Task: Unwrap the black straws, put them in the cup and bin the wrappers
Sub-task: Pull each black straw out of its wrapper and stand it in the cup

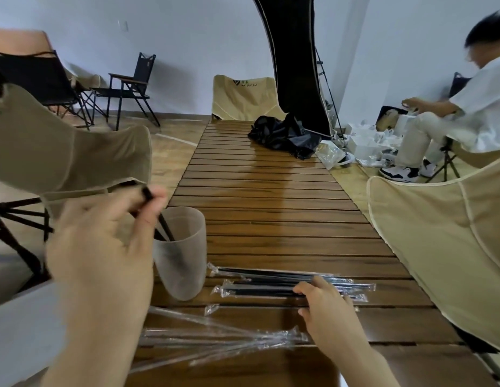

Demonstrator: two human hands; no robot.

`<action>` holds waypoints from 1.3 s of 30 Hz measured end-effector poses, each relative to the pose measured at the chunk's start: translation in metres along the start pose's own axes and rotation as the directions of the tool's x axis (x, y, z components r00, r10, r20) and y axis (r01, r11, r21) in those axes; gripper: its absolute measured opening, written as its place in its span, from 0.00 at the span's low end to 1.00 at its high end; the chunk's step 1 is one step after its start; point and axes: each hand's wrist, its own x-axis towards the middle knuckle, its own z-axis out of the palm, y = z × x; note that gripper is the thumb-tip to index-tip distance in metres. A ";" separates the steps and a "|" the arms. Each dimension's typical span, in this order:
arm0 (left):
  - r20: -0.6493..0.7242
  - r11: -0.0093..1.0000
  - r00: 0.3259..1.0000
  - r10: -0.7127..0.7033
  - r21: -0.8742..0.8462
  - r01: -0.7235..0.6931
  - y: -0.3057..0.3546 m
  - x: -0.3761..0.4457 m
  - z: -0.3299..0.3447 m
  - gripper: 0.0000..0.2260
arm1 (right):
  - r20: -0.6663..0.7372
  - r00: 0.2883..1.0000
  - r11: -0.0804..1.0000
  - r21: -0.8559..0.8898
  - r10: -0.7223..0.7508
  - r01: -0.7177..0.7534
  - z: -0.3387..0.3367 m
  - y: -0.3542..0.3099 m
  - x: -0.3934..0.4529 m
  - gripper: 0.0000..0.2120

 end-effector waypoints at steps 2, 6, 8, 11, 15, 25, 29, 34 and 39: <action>0.020 0.990 0.997 -0.069 0.128 0.066 -0.002 -0.003 0.006 0.18 | -0.019 1.000 1.000 0.008 0.000 0.000 0.002 -0.001 0.000 0.18; 0.030 0.991 0.998 -0.052 0.127 0.048 -0.004 -0.005 0.008 0.17 | -0.053 0.998 1.000 0.011 -0.013 0.014 0.002 -0.001 0.000 0.15; 0.020 0.995 0.999 -0.029 0.096 0.027 -0.003 -0.003 0.005 0.14 | -0.073 0.997 1.000 -0.001 -0.025 0.025 0.001 0.000 0.000 0.13; 0.058 0.997 0.998 -0.015 0.071 0.011 -0.004 -0.001 0.005 0.13 | -0.078 0.996 0.999 0.005 -0.034 0.034 0.002 0.000 0.000 0.11; 0.130 0.998 0.992 -0.007 0.057 -0.001 -0.006 0.001 0.004 0.13 | -0.085 0.996 0.999 0.003 -0.034 0.034 0.002 0.000 0.000 0.09; -0.193 0.990 0.974 0.117 0.099 -0.099 0.038 -0.013 0.008 0.08 | -0.082 0.995 0.999 -0.012 -0.054 0.053 0.001 0.000 -0.001 0.07; -0.007 0.975 0.980 0.199 0.102 -0.197 0.045 -0.036 0.032 0.10 | -0.150 0.981 0.993 0.009 -0.119 0.122 -0.005 -0.003 0.000 0.06; 0.631 0.964 0.771 0.087 0.140 -0.224 0.037 -0.062 0.059 0.19 | -0.168 0.960 0.973 0.012 -0.225 0.230 -0.020 -0.014 0.000 0.08; 0.805 0.969 0.593 0.026 0.127 -0.214 0.012 -0.058 0.063 0.13 | -0.158 0.929 0.931 0.092 -0.336 0.353 -0.035 -0.020 -0.002 0.03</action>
